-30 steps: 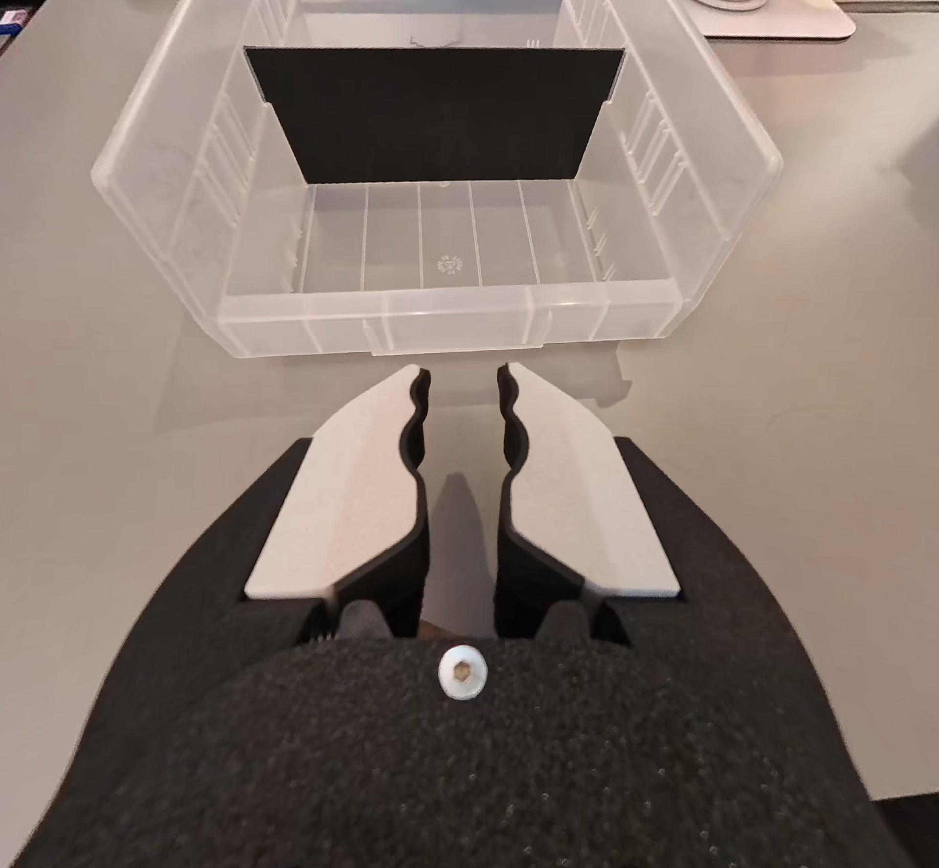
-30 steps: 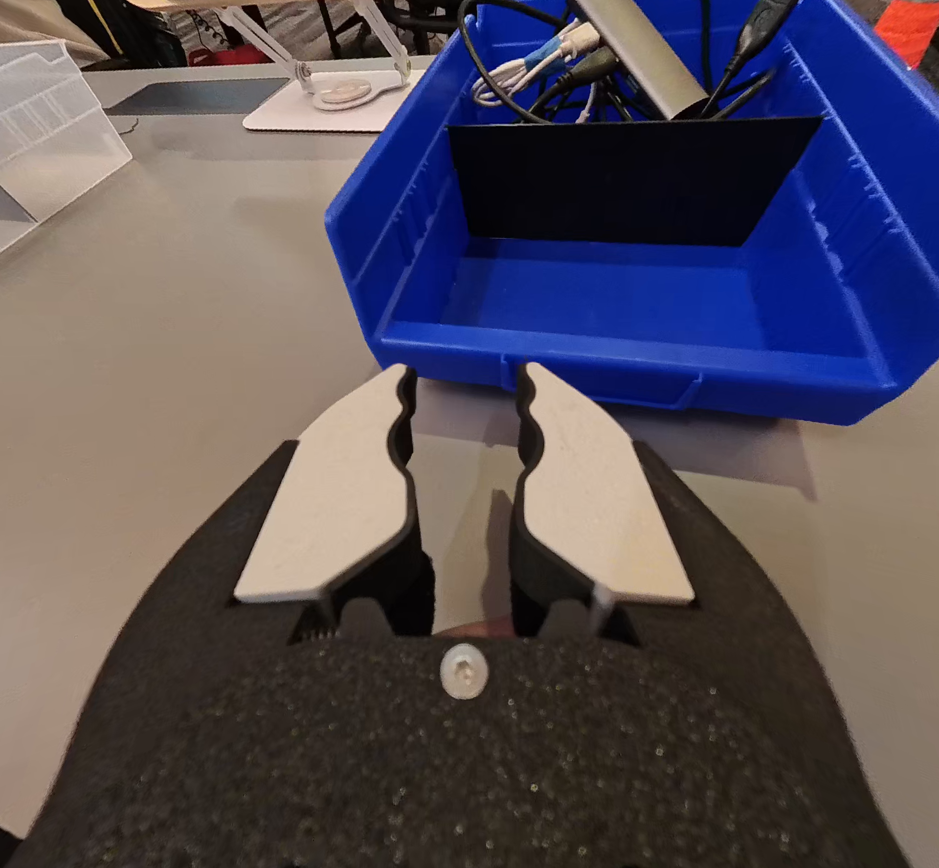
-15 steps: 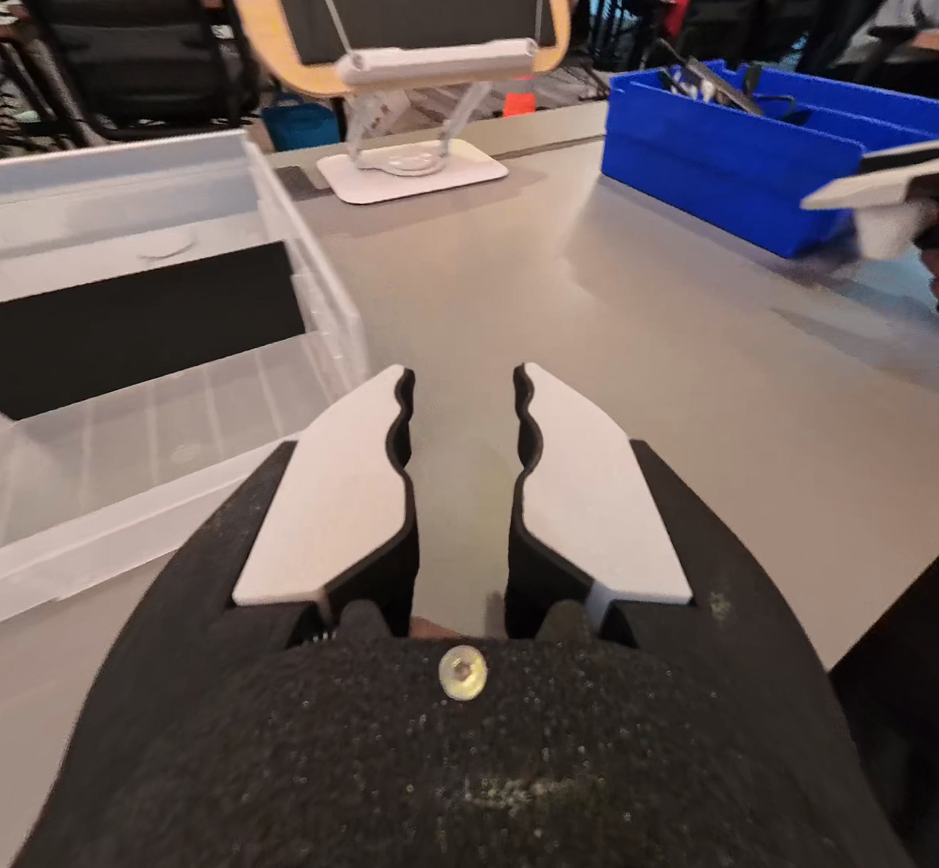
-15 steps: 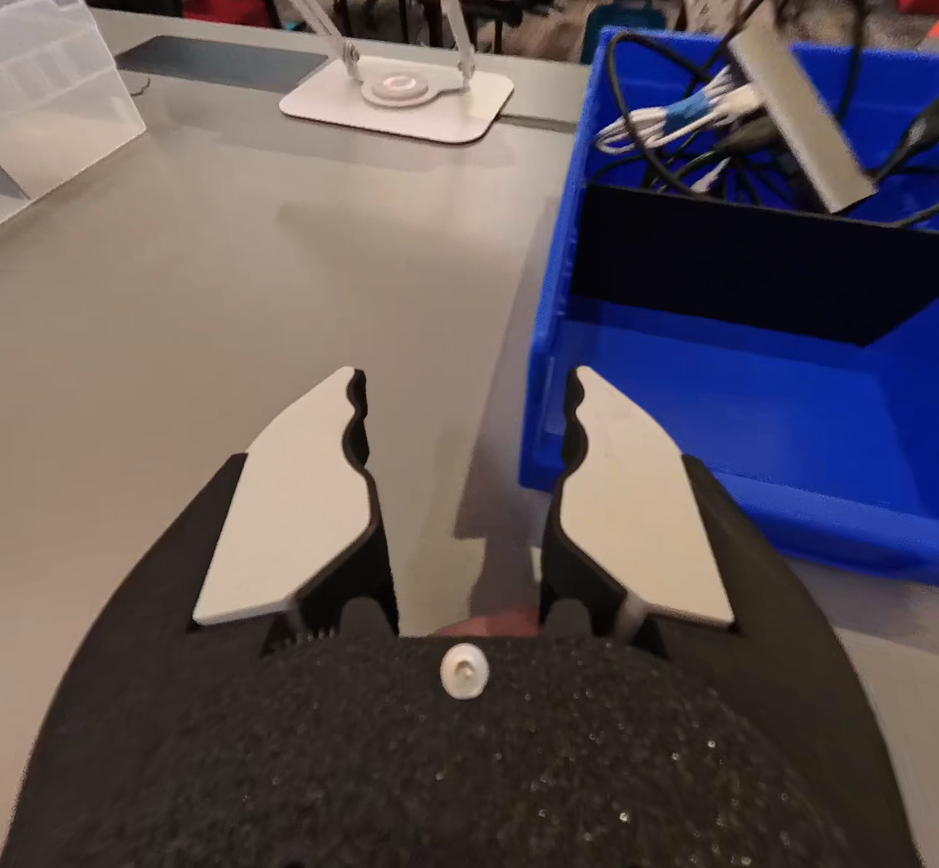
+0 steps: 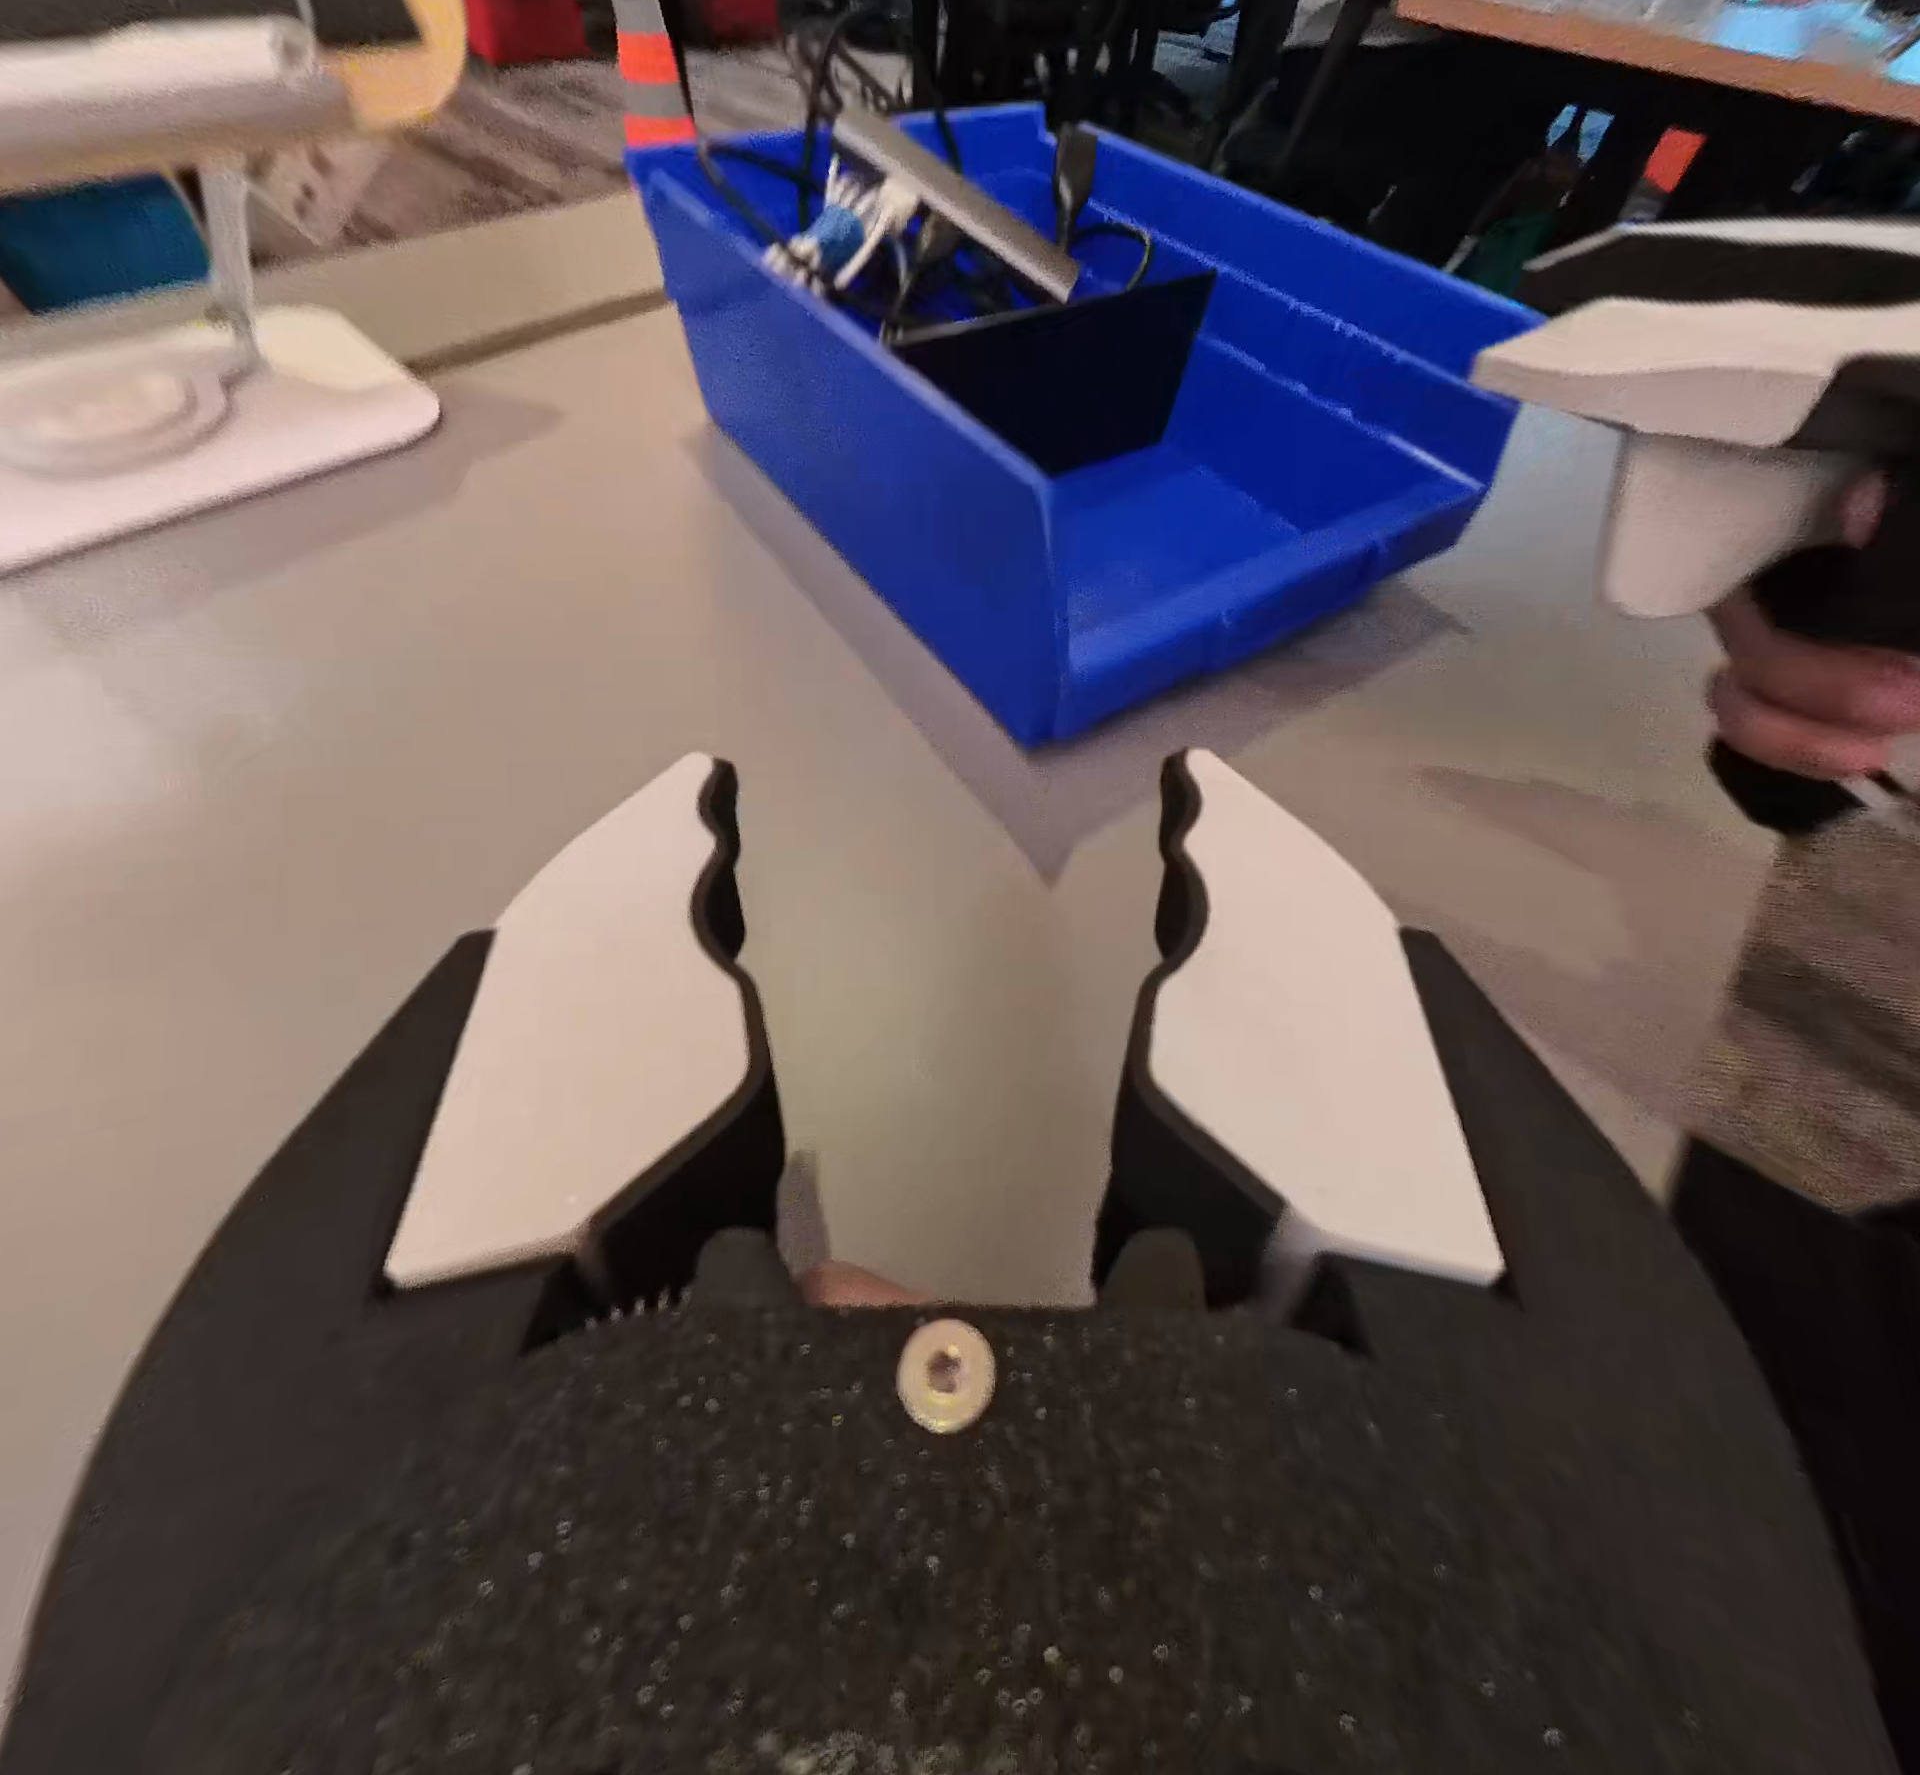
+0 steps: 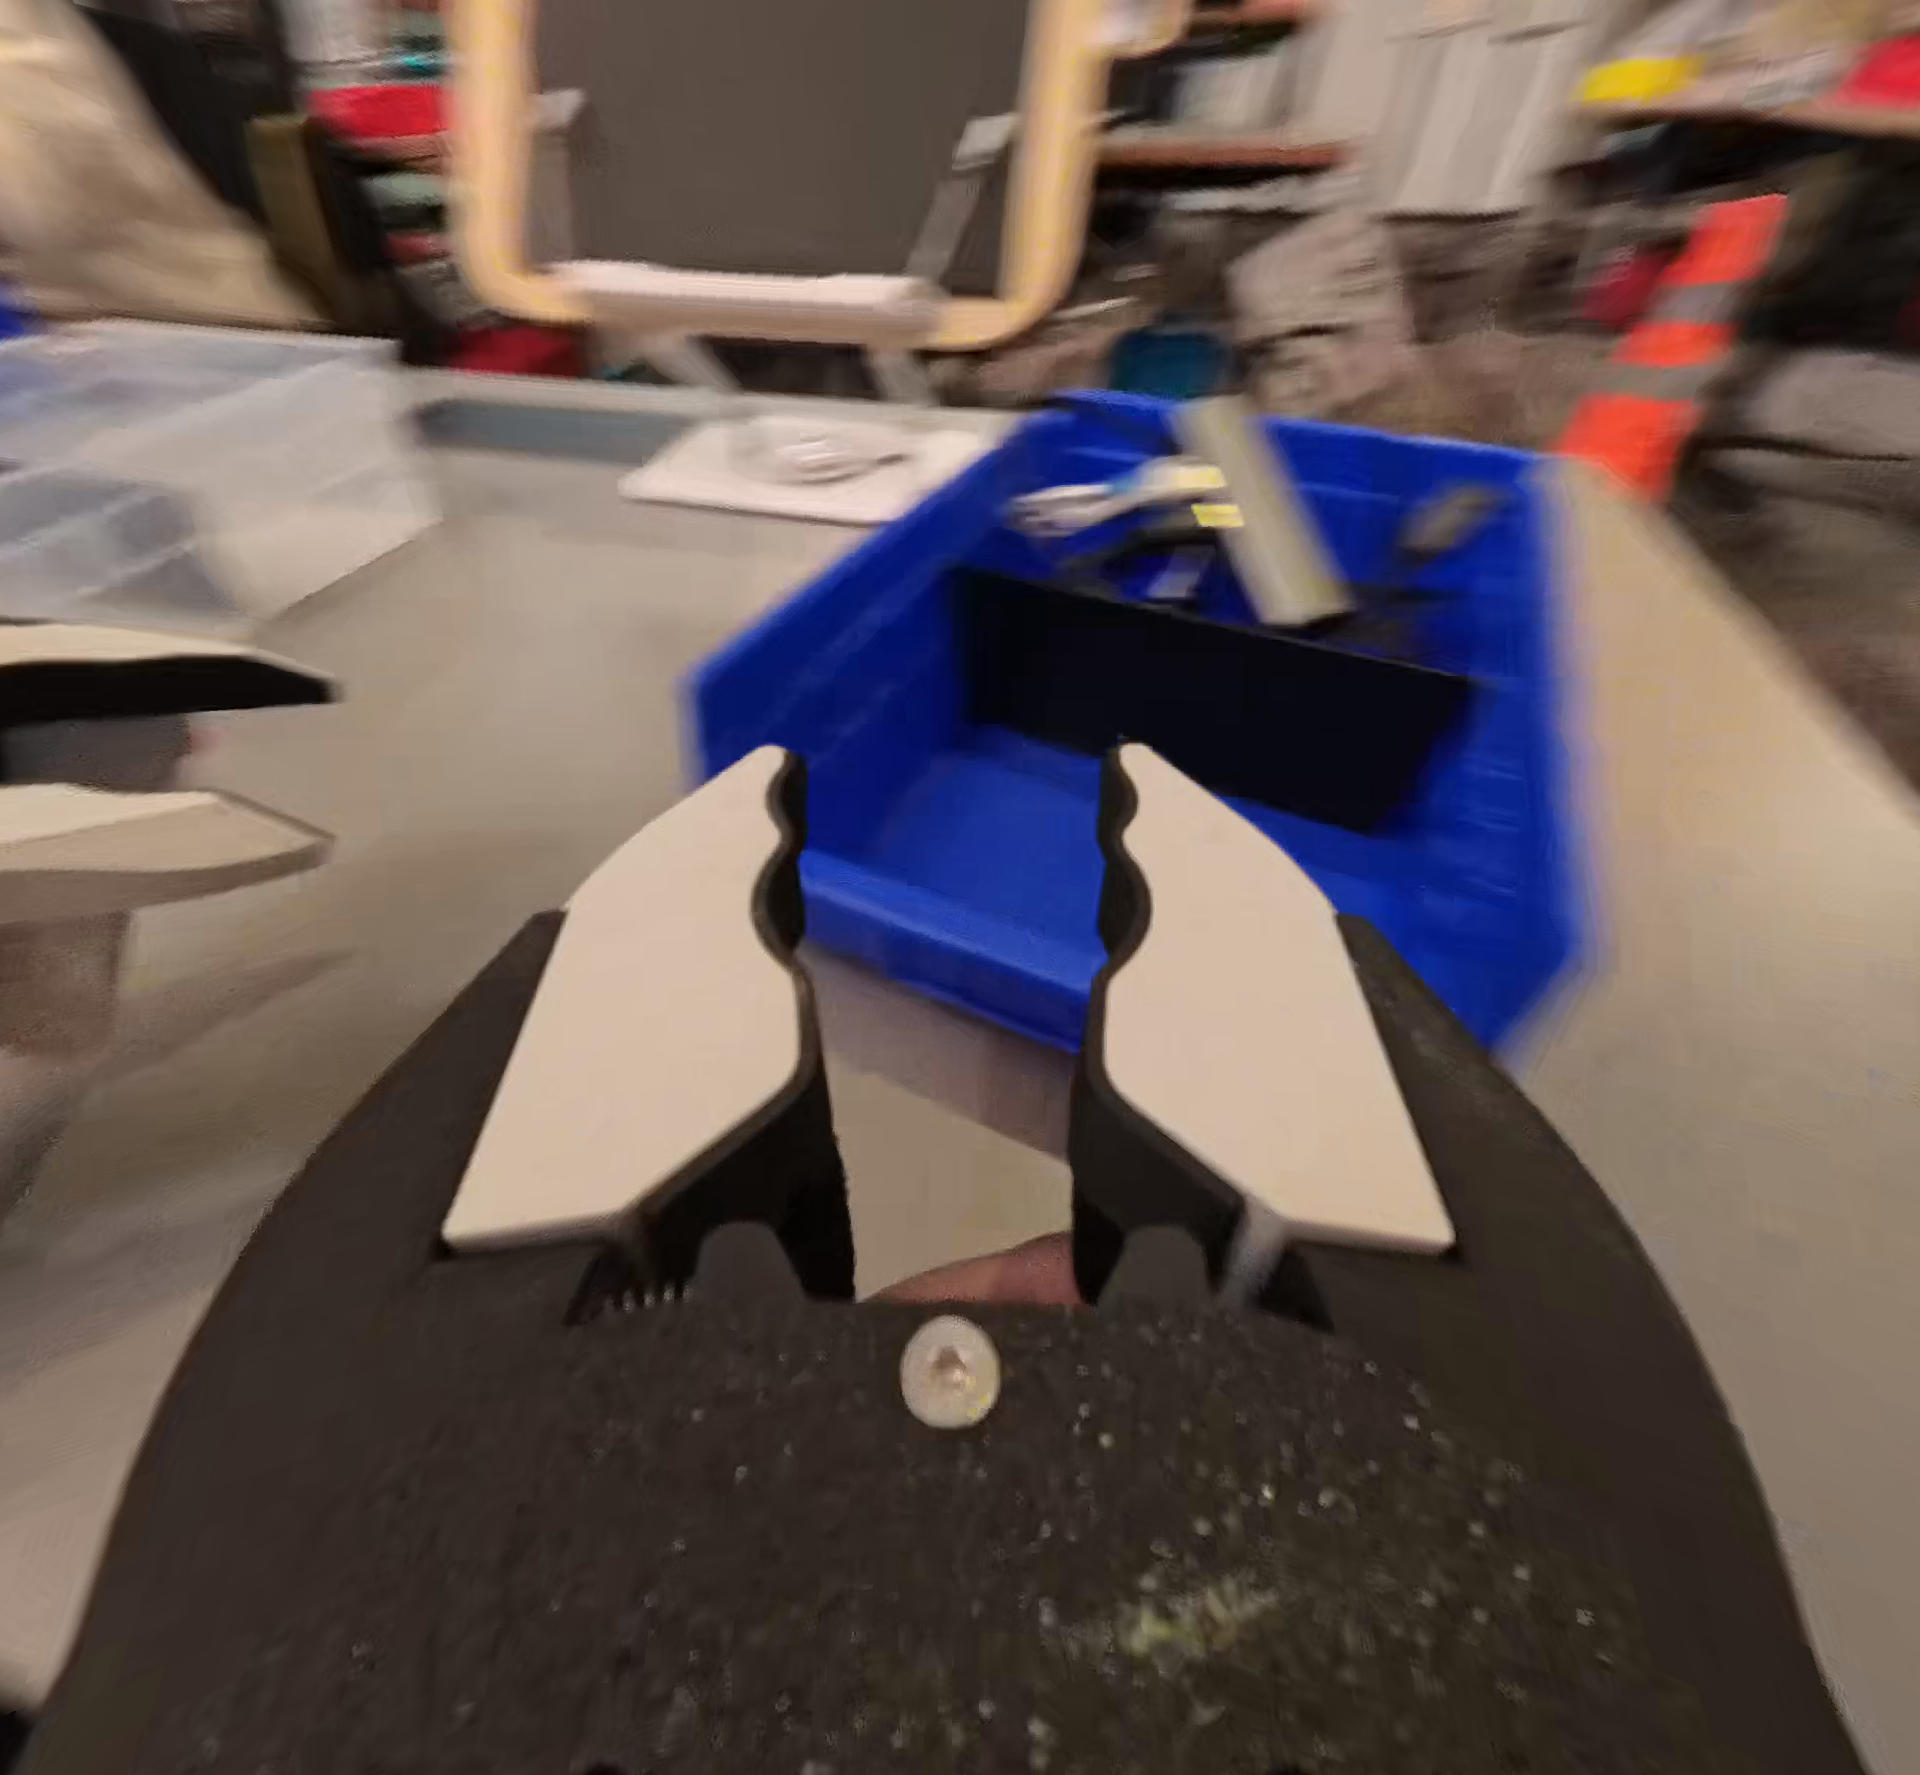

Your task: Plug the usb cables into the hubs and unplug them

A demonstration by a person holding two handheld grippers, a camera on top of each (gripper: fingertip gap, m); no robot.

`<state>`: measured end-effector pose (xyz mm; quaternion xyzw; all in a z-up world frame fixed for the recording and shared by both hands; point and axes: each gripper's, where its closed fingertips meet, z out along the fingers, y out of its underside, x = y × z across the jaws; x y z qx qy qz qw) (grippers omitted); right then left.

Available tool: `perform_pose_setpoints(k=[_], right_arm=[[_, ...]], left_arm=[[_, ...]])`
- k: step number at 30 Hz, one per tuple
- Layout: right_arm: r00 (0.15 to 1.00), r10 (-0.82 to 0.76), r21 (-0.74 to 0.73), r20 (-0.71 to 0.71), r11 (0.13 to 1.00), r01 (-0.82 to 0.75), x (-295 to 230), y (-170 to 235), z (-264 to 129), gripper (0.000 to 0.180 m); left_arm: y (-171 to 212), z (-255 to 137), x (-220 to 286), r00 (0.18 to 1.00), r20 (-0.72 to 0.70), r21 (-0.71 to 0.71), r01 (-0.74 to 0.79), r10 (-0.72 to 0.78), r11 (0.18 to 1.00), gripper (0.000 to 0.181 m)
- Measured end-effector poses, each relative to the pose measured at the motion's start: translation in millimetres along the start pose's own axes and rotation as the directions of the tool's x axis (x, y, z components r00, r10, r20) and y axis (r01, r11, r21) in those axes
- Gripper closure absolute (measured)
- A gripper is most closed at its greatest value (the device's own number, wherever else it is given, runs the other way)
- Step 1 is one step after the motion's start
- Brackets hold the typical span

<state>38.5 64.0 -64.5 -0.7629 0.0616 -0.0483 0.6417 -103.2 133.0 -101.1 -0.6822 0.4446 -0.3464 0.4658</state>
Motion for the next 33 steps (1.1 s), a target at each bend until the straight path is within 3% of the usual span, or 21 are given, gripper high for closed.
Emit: perform_pose_setpoints(k=[2, 5, 7, 8, 10, 11, 14, 18, 23, 27, 30, 33], right_arm=[[0.977, 0.028, 0.01, -0.212, 1.0, -0.026, 50.3, 8.9, -8.6, 0.131], [0.928, -0.006, -0.07, -0.372, 0.997, -0.021, 101.2, 24.8, 3.7, 0.123], [0.891, -0.043, -0.132, -0.453, 0.991, -0.019, 126.5, 36.7, 15.5, 0.13], [0.904, -0.028, -0.156, -0.427, 0.987, -0.043, 127.2, 44.5, 24.9, 0.136], [0.905, 0.093, -0.117, -0.415, 0.981, -0.155, 126.5, 46.6, 31.8, 0.159], [0.907, 0.104, -0.129, -0.408, 0.977, -0.17, 125.7, 46.8, 30.0, 0.177], [0.921, 0.033, -0.155, -0.388, 0.983, -0.101, 102.6, 42.7, 22.5, 0.177], [0.954, -0.006, -0.137, -0.301, 0.99, -0.038, 37.5, 35.0, 21.6, 0.177], [0.989, -0.077, -0.169, -0.124, 0.984, 0.055, -56.3, 31.4, 58.7, 0.175], [0.995, -0.076, -0.191, -0.068, 0.98, 0.062, -105.0, 33.4, 86.9, 0.176], [1.0, -0.024, -0.199, -0.017, 0.98, 0.02, -117.8, 33.3, 102.8, 0.175], [0.997, -0.027, -0.2, 0.074, 0.979, 0.042, -123.8, 35.1, 95.0, 0.171]], left_arm=[[-16.6, 34.4, 4.9, 0.999, 0.019, 0.005, -0.041, 0.041, 0.999, 0.104], [-32.3, 85.4, 13.4, 1.0, 0.006, -0.02, 0.005, -0.005, 1.0, 0.108], [-25.2, 114.3, 13.7, 0.999, 0.04, -0.106, 0.034, -0.03, 0.994, 0.126], [-17.0, 124.7, 12.8, 0.997, 0.059, -0.164, 0.053, -0.044, 0.985, 0.142], [-12.2, 129.7, 2.6, 0.989, 0.136, -0.189, 0.086, -0.06, 0.978, 0.162], [-12.4, 126.2, -5.1, 0.982, 0.179, -0.188, 0.096, -0.062, 0.977, 0.169], [-7.4, 100.4, -10.7, 0.974, 0.217, -0.16, 0.096, -0.059, 0.982, 0.173], [12.2, 37.3, -38.0, 0.953, 0.289, -0.115, 0.134, -0.096, 0.984, 0.174], [33.0, -40.6, -103.1, 0.892, 0.441, -0.117, 0.168, -0.101, 0.979, 0.175], [41.9, -74.7, -143.0, 0.836, 0.53, -0.1, 0.228, -0.143, 0.968, 0.176], [43.1, -82.3, -155.3, 0.838, 0.533, -0.131, 0.222, -0.12, 0.966, 0.172], [18.5, -100.2, -147.5, 0.857, 0.459, 0.029, 0.25, -0.235, 0.968, 0.146]])
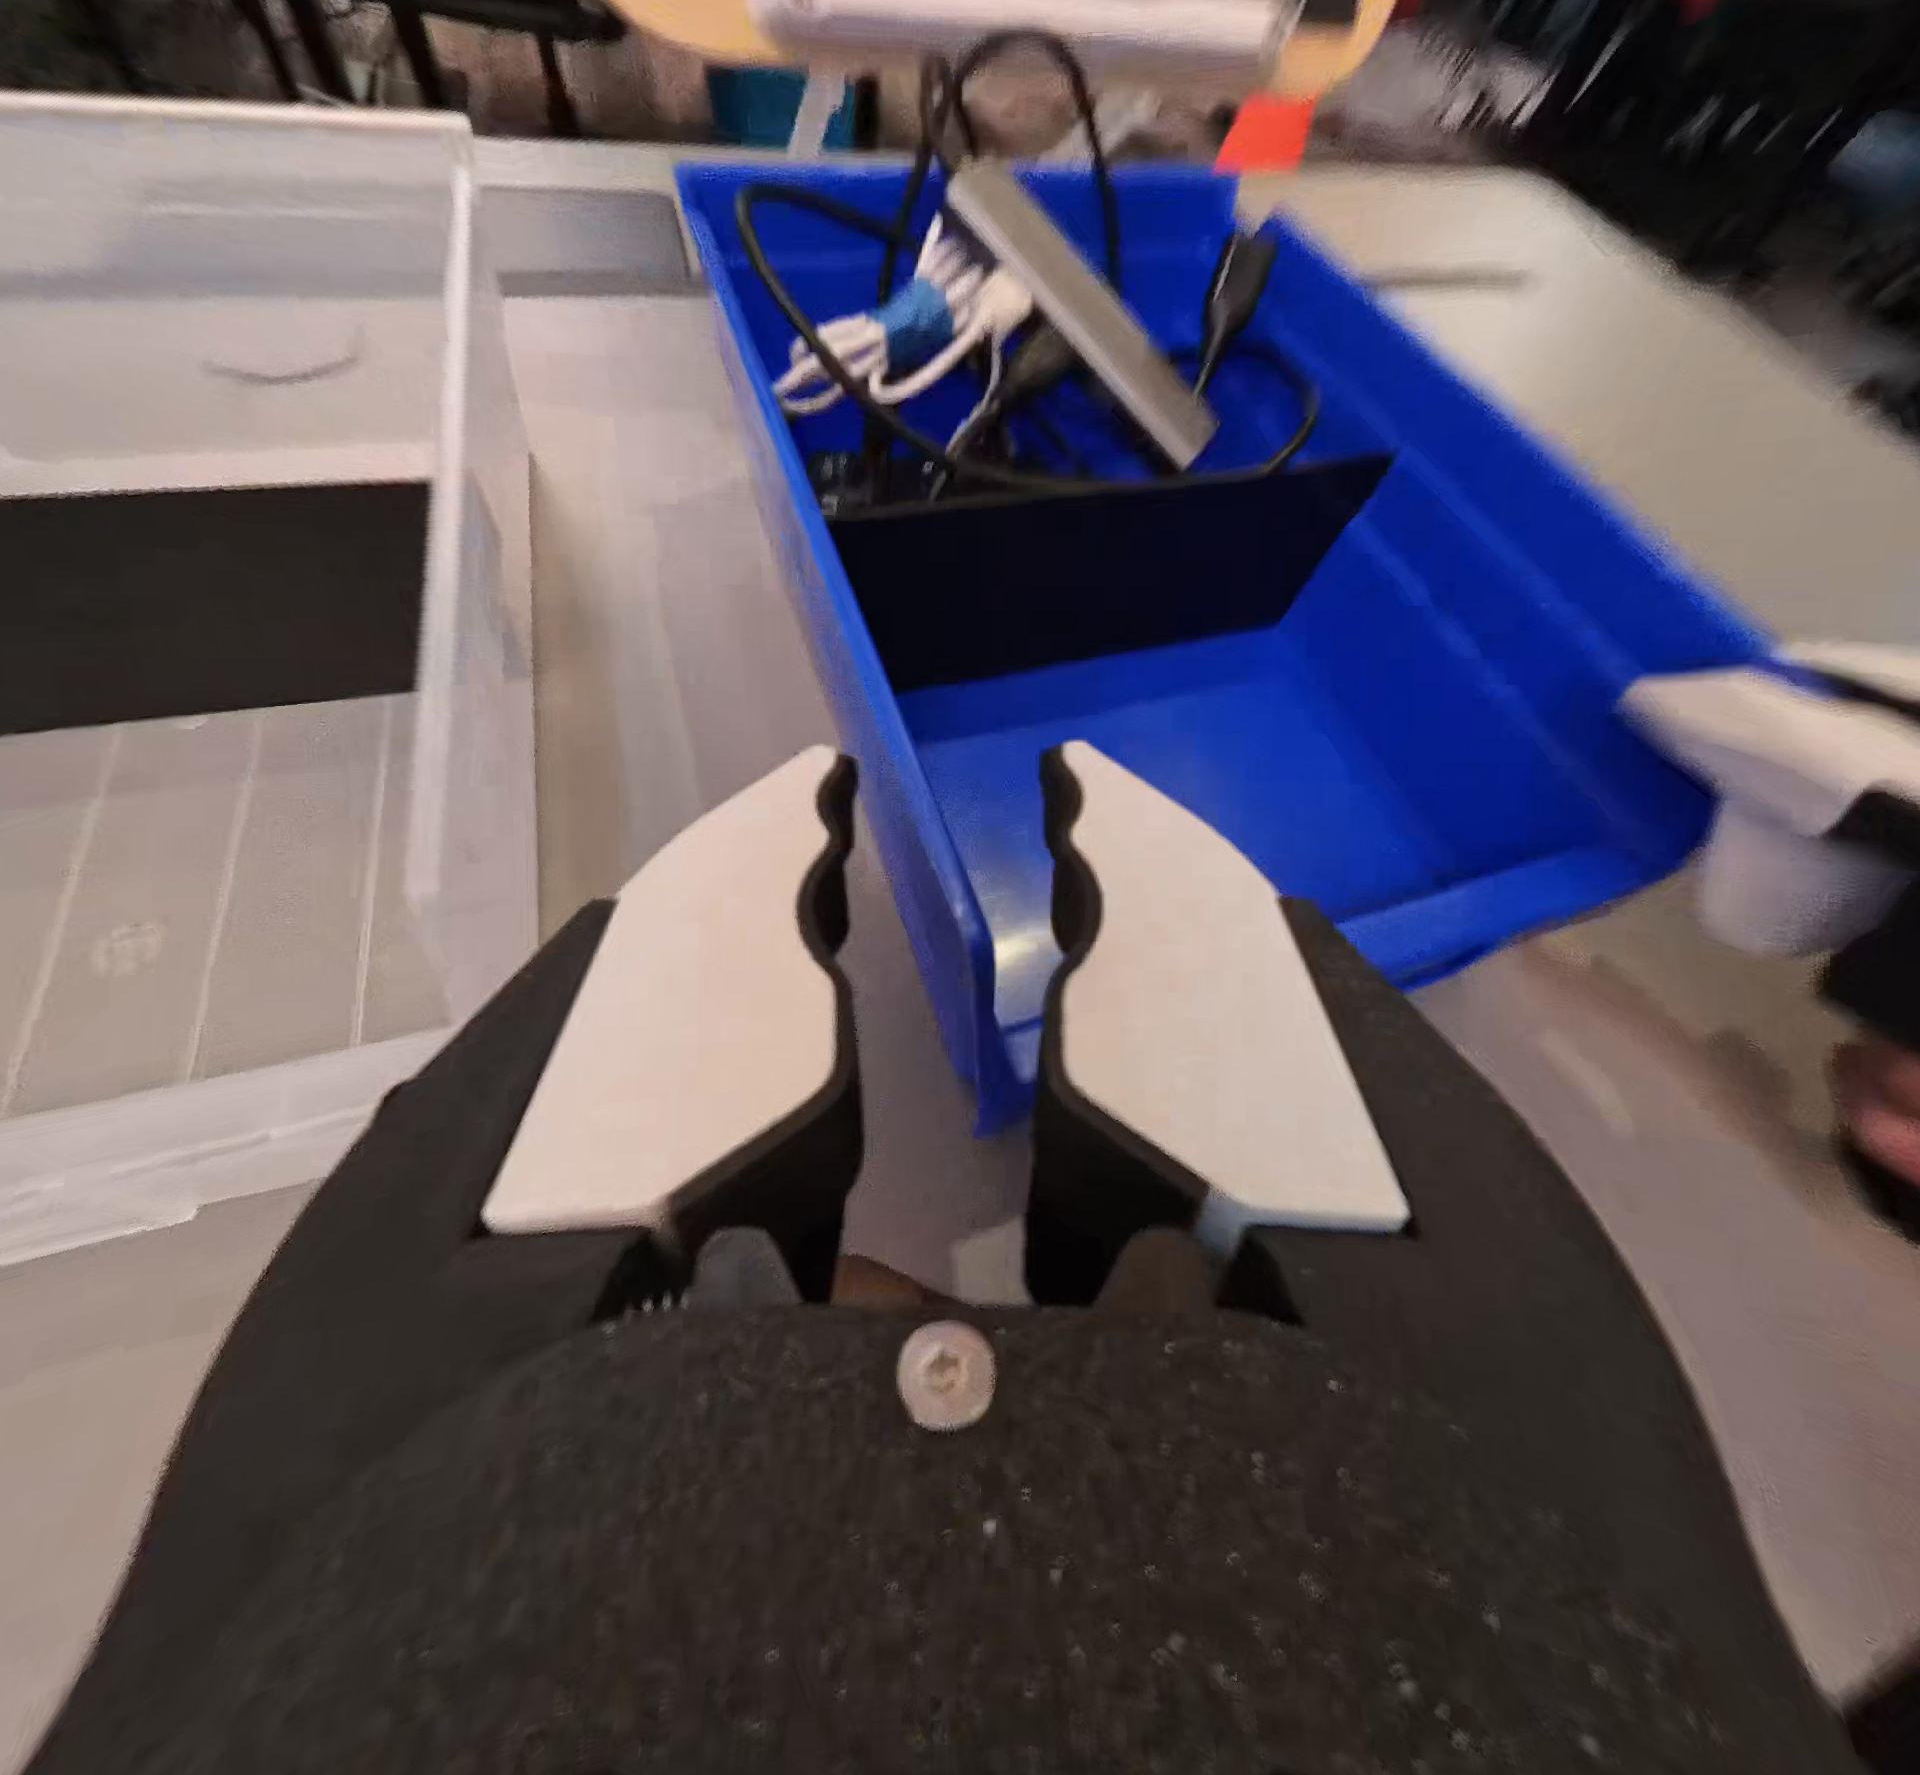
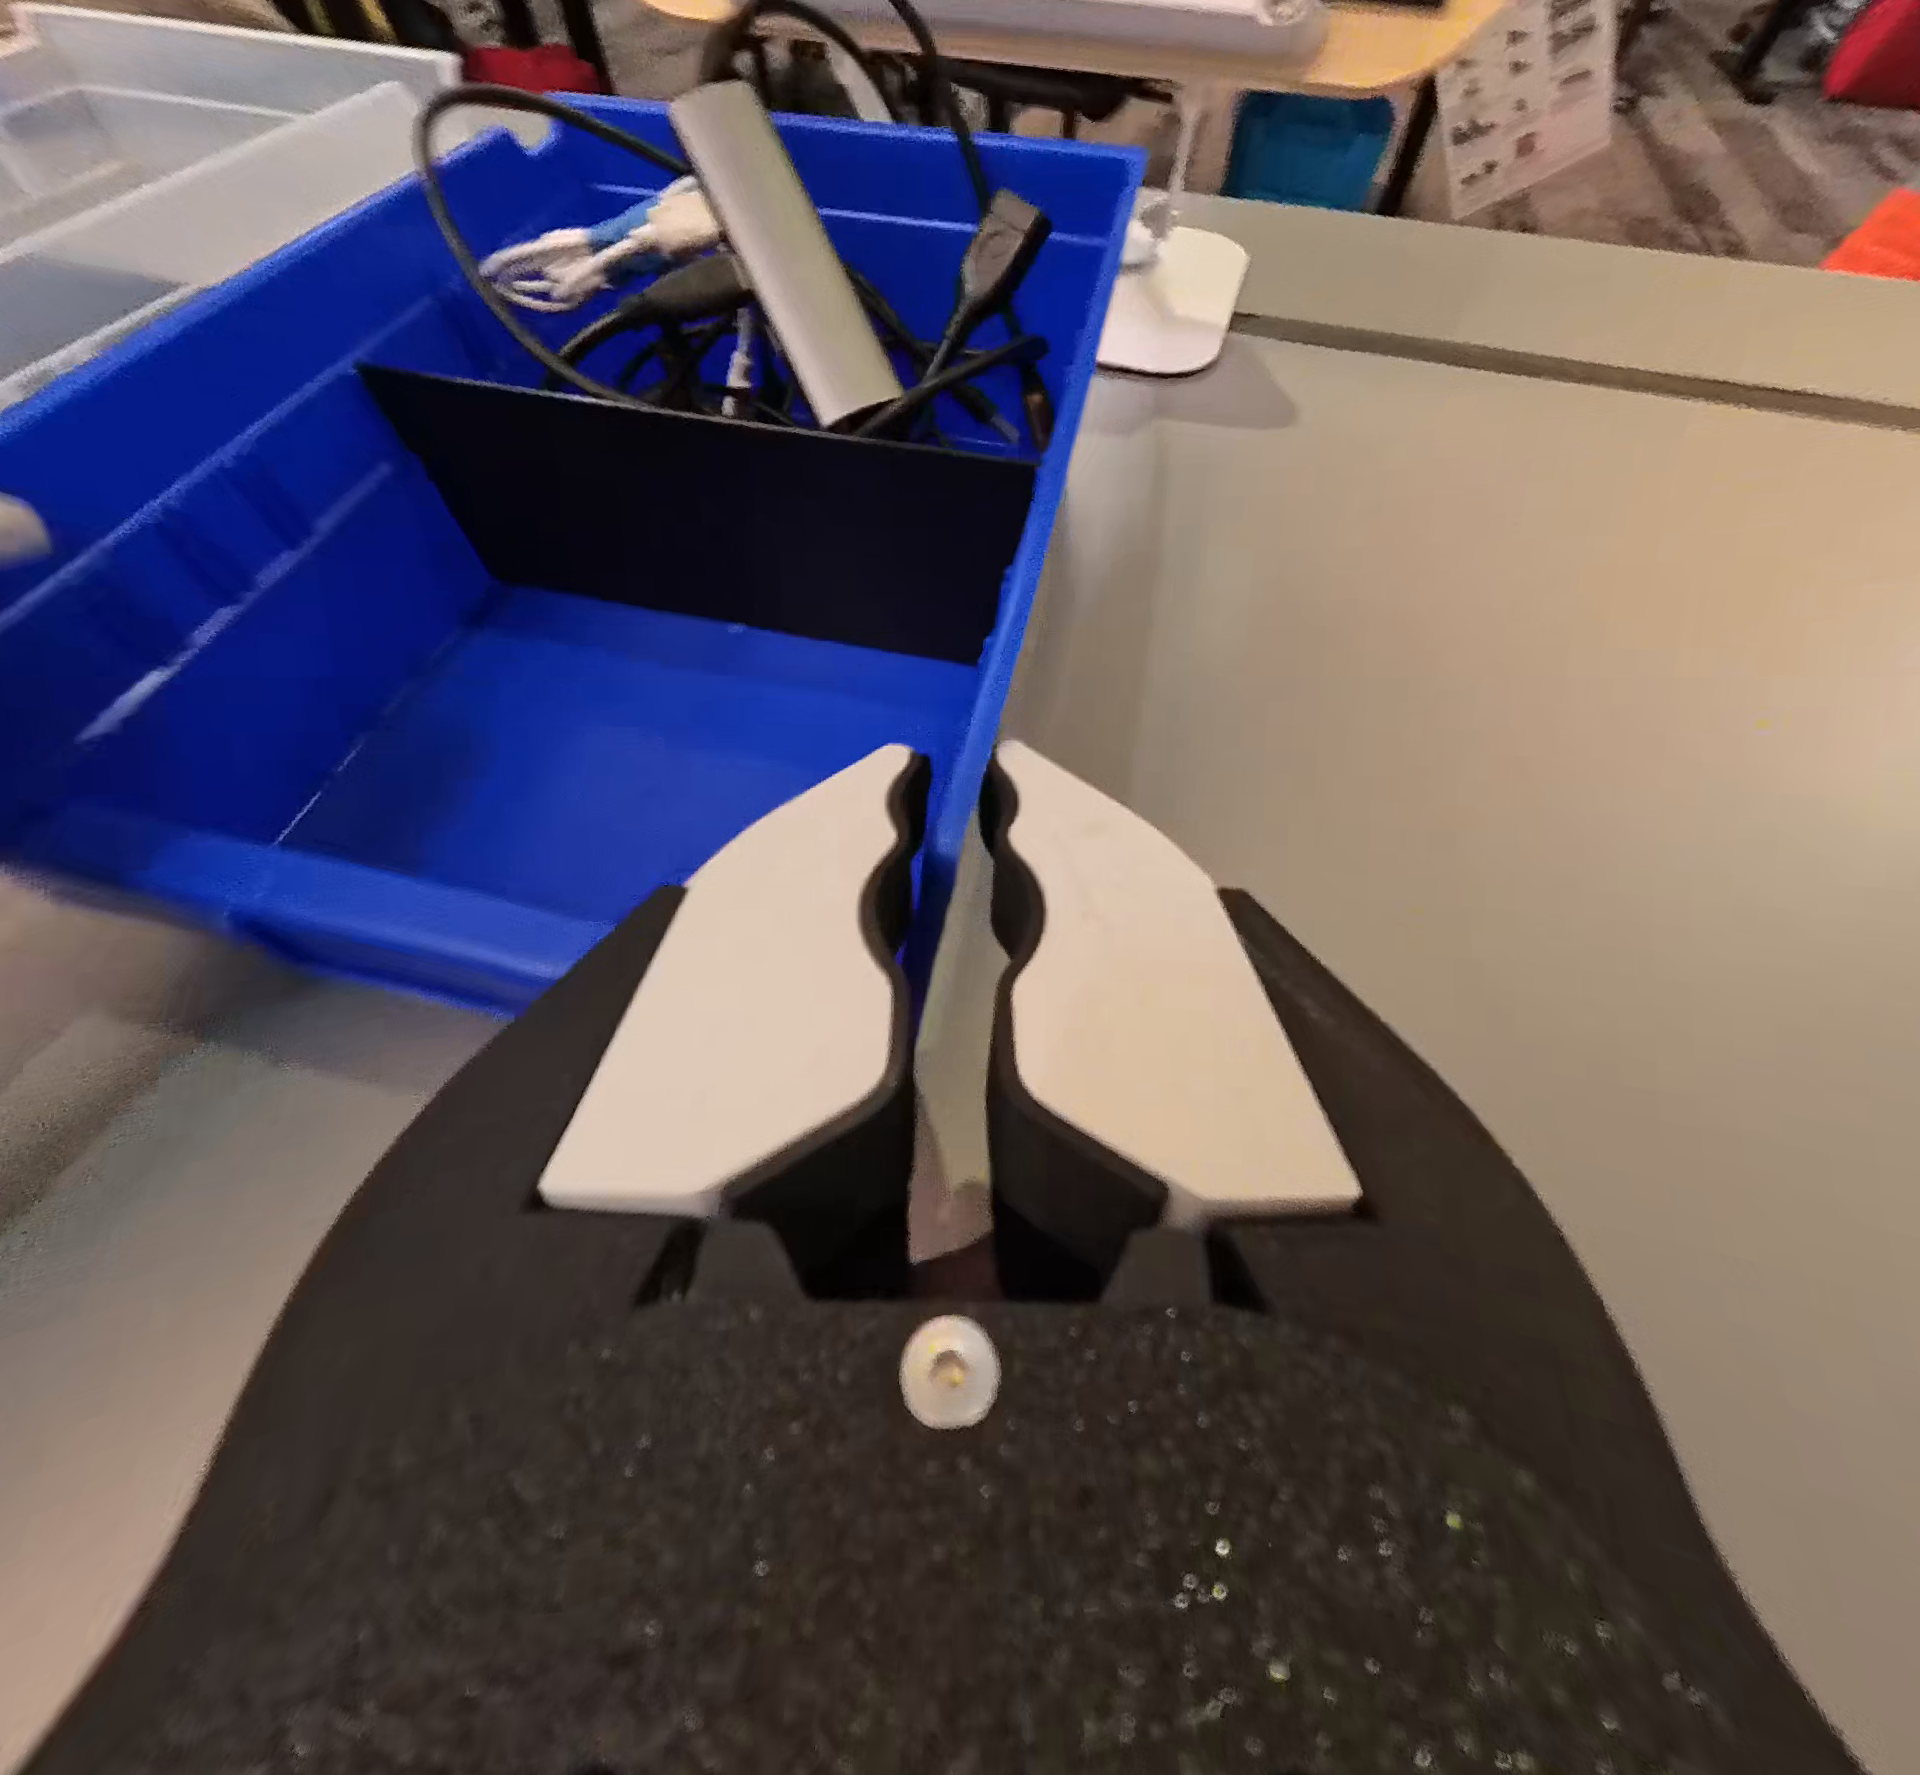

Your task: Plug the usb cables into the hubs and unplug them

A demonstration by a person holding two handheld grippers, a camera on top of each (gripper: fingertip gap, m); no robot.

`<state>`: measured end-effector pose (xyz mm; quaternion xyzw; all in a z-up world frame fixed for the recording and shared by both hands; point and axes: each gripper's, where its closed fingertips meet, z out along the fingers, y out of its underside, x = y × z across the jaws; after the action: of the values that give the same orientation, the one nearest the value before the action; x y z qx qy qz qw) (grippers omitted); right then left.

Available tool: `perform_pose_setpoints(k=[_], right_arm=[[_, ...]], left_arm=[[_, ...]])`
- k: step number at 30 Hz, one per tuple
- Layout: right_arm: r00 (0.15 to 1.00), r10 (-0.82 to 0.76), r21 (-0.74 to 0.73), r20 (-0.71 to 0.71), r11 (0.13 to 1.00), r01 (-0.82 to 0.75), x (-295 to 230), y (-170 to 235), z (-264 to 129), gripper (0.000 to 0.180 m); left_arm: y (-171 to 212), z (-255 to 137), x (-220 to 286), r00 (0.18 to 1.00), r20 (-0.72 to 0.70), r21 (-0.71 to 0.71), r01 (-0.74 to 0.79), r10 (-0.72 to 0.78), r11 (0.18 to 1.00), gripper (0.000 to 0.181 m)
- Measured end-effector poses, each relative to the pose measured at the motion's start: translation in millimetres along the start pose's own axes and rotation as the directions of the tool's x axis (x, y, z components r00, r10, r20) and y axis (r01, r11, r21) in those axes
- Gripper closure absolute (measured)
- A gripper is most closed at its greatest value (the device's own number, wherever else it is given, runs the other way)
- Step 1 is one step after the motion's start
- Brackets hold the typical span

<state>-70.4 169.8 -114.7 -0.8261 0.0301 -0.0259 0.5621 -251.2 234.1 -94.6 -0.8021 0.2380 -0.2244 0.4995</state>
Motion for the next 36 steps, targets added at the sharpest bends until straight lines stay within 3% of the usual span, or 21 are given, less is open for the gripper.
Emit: perform_pose_setpoints(k=[2, 3, 7, 10, 12, 15, 17, 18, 19, 21, 23, 27, 30, 32, 34, 36], right_arm=[[0.995, -0.074, 0.035, 0.067, 0.997, 0.072, -4.2, 2.2, -19.1, 0.159], [0.99, -0.113, 0.046, 0.09, 0.993, 0.109, -5.2, 5.5, -29.6, 0.155], [0.972, -0.134, 0.054, 0.192, 0.991, 0.126, -18.0, 25.7, -67.4, 0.152], [0.947, -0.134, 0.119, 0.291, 0.988, 0.103, -47.1, 29.4, -87.4, 0.153], [0.924, -0.191, 0.153, 0.332, 0.977, 0.147, -73.0, 24.4, -90.2, 0.153], [0.862, -0.234, 0.153, 0.45, 0.971, 0.184, -122.2, 22.7, -89.9, 0.15], [0.814, -0.236, 0.141, 0.53, 0.972, 0.19, -153.3, 23.4, -91.5, 0.149], [0.79, -0.247, 0.136, 0.561, 0.969, 0.206, -167.1, 24.5, -91.7, 0.147], [0.769, -0.263, 0.136, 0.582, 0.964, 0.227, -179.4, 25.5, -90.8, 0.146], [0.749, -0.293, 0.124, 0.595, 0.954, 0.274, -198.5, 27.5, -83.1, 0.14], [0.777, -0.284, 0.089, 0.561, 0.955, 0.285, -210.3, 26.5, -65.3, 0.114], [0.813, -0.169, 0.006, 0.557, 0.98, 0.2, -243.0, 21.0, -35.3, 0.11], [0.87, -0.123, -0.01, 0.477, 0.989, 0.145, -254.5, 9.7, -15.7, 0.116], [0.901, -0.079, -0.026, 0.427, 0.995, 0.099, -257.7, 6.1, -9.6, 0.137], [0.879, -0.059, -0.068, 0.473, 0.992, 0.103, -271.4, 14.4, -14.5, 0.158], [0.892, -0.115, -0.049, 0.437, 0.987, 0.151, -270.7, 16.3, -18.3, 0.164]], left_arm=[[-11.2, -28.2, -14.0, 0.996, -0.033, 0.037, 0.088, -0.086, 0.995, 0.141], [-12.3, -44.1, -37.1, 0.993, 0.015, 0.042, 0.118, -0.119, 0.992, 0.14], [2.4, -102.6, -173.3, 0.953, 0.246, 0.061, 0.167, -0.177, 0.984, 0.129], [22.5, -105.6, -232.4, 0.968, 0.216, -0.091, 0.153, -0.13, 0.984, 0.12], [18.4, -96.6, -258.6, 0.967, 0.241, -0.114, 0.112, -0.082, 0.987, 0.115], [9.9, -71.5, -280.4, 0.97, 0.24, -0.138, 0.084, -0.049, 0.987, 0.123], [23.6, -54.7, -293.0, 0.969, 0.24, -0.229, 0.113, -0.057, 0.967, 0.158], [26.9, -49.4, -290.6, 0.975, 0.206, -0.241, 0.138, -0.089, 0.961, 0.174], [26.4, -48.4, -289.2, 0.971, 0.207, -0.217, 0.167, -0.121, 0.962, 0.177], [30.9, -54.9, -283.1, 0.968, 0.234, -0.195, 0.142, -0.095, 0.97, 0.178], [38.3, -67.5, -271.3, 0.962, 0.258, -0.172, 0.132, -0.085, 0.976, 0.177], [60.6, -104.9, -238.9, 0.953, 0.299, -0.188, 0.11, -0.05, 0.976, 0.176], [78.5, -137.9, -218.0, 0.943, 0.332, -0.201, 0.106, -0.034, 0.974, 0.176], [88.6, -158.1, -206.5, 0.937, 0.344, -0.172, 0.131, -0.065, 0.976, 0.176], [96.1, -174.0, -194.6, 0.933, 0.345, -0.123, 0.153, -0.102, 0.981, 0.175], [101.9, -187.3, -186.1, 0.919, 0.378, -0.084, 0.152, -0.11, 0.985, 0.175]])
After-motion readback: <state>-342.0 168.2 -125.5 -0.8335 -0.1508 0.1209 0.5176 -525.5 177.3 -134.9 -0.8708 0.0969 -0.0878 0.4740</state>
